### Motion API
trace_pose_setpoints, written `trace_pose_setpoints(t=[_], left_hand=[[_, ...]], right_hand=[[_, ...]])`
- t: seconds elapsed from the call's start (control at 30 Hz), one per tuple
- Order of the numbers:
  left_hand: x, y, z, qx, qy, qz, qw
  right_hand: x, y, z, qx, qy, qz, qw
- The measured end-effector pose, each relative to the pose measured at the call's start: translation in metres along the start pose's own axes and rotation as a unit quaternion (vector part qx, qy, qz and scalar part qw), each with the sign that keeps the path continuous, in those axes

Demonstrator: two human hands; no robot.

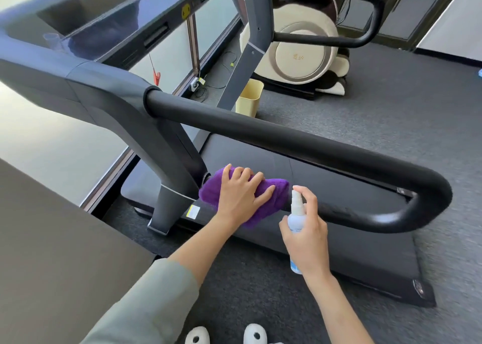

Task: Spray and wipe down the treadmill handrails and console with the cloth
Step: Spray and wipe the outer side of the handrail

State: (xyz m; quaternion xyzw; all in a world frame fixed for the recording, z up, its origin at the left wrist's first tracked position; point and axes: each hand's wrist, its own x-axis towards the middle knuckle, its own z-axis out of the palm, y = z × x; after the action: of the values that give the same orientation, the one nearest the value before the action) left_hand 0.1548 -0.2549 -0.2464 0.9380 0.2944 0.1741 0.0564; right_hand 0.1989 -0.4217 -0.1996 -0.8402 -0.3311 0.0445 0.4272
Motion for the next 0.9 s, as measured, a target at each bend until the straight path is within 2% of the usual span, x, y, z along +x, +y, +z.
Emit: trace_pose_setpoints(t=[0.1,0.2,0.33,0.5,0.6,0.7,0.83,0.9], left_hand=[[0.013,-0.036,-0.007,0.017,-0.054,0.000,0.998],[0.015,-0.043,-0.006,0.029,-0.053,-0.001,0.998],[0.004,-0.002,-0.001,0.025,-0.008,-0.058,0.998],[0.008,0.065,0.001,-0.005,-0.038,-0.046,0.998],[0.004,0.086,0.001,-0.026,-0.030,-0.018,0.999],[0.004,0.056,-0.001,-0.012,-0.003,0.006,1.000],[0.002,-0.008,-0.006,0.001,-0.017,-0.057,0.998],[-0.003,-0.012,-0.006,-0.009,-0.009,-0.080,0.997]], right_hand=[[0.002,0.000,0.002,-0.003,0.000,-0.009,1.000],[0.004,0.005,-0.003,0.002,0.008,0.003,1.000],[0.008,0.017,-0.016,-0.005,0.033,0.007,0.999],[0.012,0.028,-0.033,0.002,0.042,0.006,0.999],[0.011,0.033,-0.040,0.012,0.039,-0.001,0.999],[0.013,0.036,-0.044,0.010,0.041,-0.020,0.999],[0.010,0.039,-0.047,0.052,0.046,-0.033,0.997],[0.003,0.042,-0.048,0.078,0.059,-0.047,0.994]])
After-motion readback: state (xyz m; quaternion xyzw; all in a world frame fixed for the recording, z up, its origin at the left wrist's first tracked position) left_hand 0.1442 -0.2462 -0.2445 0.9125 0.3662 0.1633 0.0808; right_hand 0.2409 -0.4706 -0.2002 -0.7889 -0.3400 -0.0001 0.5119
